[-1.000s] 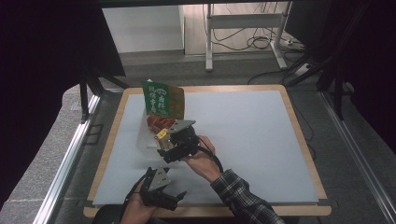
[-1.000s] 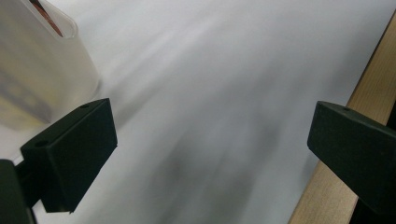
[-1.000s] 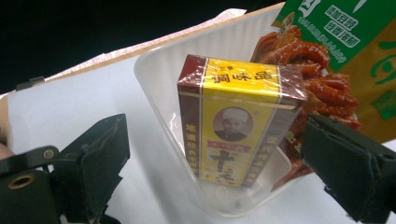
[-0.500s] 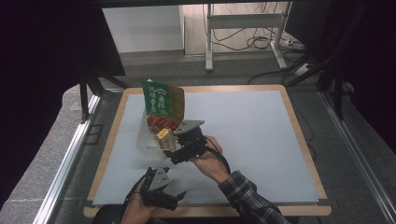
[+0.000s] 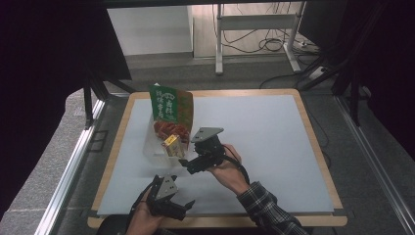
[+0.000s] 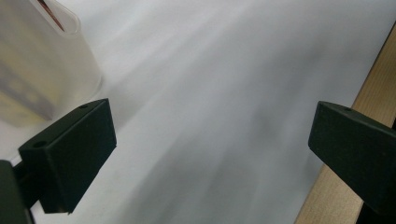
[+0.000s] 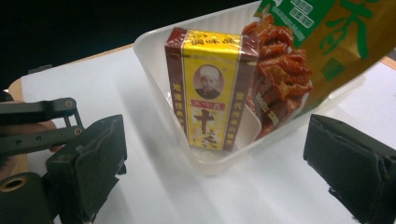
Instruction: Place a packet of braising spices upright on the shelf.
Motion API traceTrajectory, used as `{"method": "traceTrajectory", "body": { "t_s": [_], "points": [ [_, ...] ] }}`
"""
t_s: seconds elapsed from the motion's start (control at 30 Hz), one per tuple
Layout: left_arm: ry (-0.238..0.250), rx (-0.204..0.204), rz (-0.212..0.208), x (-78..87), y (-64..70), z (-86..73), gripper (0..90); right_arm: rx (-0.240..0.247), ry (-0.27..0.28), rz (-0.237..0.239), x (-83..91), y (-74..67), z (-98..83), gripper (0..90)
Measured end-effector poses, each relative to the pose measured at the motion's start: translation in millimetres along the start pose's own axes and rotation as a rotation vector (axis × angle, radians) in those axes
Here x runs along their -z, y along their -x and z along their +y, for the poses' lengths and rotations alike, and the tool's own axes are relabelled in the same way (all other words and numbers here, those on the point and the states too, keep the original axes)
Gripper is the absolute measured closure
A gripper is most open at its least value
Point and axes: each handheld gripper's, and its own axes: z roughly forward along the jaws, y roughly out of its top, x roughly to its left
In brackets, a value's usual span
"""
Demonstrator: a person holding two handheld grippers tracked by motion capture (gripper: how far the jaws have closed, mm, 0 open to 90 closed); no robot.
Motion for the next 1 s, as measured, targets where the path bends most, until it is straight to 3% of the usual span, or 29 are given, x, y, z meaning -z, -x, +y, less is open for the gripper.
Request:
{"method": "traceTrajectory", "body": {
  "t_s": [0.2,1.0],
  "points": [
    [0.002,0.006,0.0,0.0,-1.1,-0.4,0.2,-0.028,-0.01,0.008,8.3,5.3,-8.1,3.5],
    [0.013,0.026,0.001,0.6,-2.3,-0.4,0.0,-0.084,-0.006,-0.055,49.7,28.8,-44.1,1.6]
  ]
}}
